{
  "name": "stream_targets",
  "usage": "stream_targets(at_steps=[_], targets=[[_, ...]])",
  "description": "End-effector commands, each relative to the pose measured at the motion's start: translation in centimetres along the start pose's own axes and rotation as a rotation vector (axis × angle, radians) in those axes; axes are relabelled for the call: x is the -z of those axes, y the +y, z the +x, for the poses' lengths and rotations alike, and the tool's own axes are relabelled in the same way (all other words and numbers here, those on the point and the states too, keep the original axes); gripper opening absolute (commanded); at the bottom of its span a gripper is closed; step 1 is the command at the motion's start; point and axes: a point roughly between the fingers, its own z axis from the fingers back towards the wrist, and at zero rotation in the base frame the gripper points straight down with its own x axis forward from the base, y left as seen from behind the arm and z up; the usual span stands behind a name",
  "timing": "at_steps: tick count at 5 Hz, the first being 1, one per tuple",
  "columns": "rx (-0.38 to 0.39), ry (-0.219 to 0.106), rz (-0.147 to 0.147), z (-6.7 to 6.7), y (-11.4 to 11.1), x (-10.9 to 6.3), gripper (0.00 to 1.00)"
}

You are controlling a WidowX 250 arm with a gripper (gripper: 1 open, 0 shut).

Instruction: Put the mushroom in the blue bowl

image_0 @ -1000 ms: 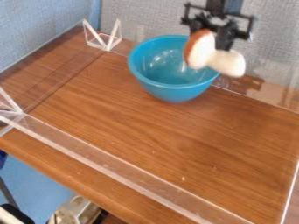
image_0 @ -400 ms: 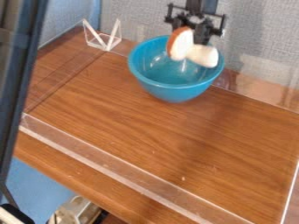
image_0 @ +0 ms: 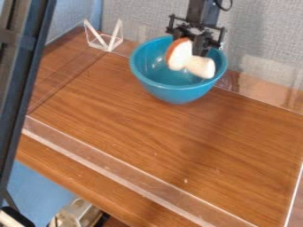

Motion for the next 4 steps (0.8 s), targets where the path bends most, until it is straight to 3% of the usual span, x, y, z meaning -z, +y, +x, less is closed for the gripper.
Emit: stream_targets(at_steps=[1, 4], targets=[[0.038, -0.045, 0.026, -0.6, -0.1, -1.2, 0.0], [-0.049, -0.023, -0.006, -0.8, 0.6, -0.1, 0.0]])
